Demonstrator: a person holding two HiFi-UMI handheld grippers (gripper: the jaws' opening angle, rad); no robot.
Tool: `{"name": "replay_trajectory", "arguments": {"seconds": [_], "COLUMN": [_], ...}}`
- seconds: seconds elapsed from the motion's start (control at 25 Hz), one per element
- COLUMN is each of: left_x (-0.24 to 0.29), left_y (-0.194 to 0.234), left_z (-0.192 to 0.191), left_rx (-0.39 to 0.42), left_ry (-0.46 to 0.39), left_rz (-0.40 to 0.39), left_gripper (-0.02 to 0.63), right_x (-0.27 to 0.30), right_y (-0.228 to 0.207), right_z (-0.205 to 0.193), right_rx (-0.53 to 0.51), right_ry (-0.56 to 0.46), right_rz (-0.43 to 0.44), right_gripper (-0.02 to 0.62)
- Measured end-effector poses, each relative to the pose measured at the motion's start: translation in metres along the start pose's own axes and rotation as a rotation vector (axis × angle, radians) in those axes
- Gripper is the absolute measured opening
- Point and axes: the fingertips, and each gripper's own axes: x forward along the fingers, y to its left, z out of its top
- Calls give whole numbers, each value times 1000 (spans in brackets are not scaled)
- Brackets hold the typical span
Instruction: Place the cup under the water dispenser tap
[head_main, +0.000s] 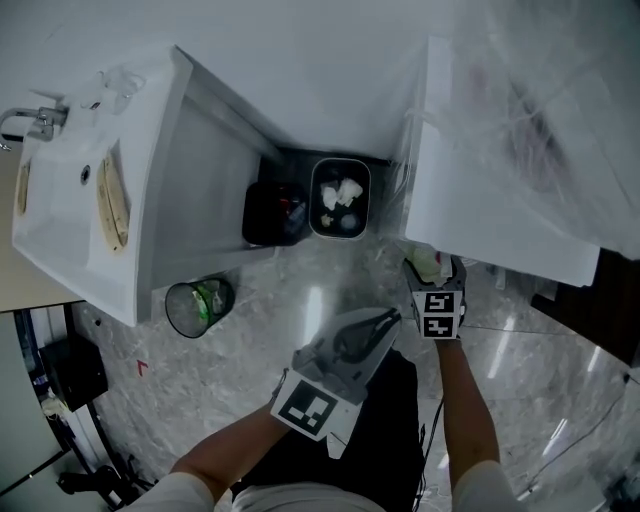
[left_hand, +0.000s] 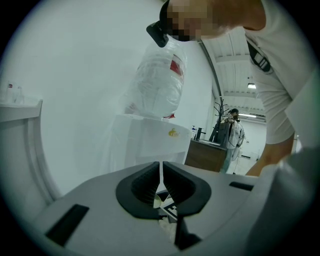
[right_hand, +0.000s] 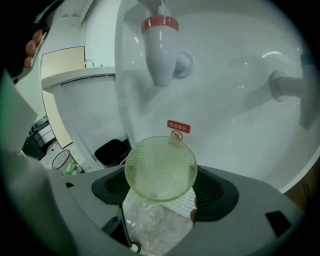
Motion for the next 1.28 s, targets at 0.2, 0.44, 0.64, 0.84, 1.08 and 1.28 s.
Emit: {"name": "replay_trajectory", "arguments": {"seconds": [0.2, 0.44, 0.64, 0.84, 1.08, 1.28], "left_x": [1, 0, -6, -10, -17, -31], "left_y": [4, 6, 8, 5, -4, -17], "left_z": [-9, -11, -7, -1, 24, 70], "left_rx": [-12, -12, -24, -32, -41, -47], "left_ry": [11, 14, 25, 34, 23, -16], "left_rz": [-1, -9, -3, -5, -3, 0], "left_gripper": [26, 26, 26, 26, 26, 26], "right_x": [11, 13, 5, -17, -71, -140], "right_y": [-4, -1, -2, 4, 13, 38], "right_z": [0, 4, 8, 4, 15, 71], "right_rx": [-46, -104, -66, -41, 28, 92], "right_ry": [20, 11, 5, 21, 10, -76], "right_rz": [-11, -12, 6, 25, 15, 84], "right_gripper": [379, 379, 379, 379, 379, 376]}}
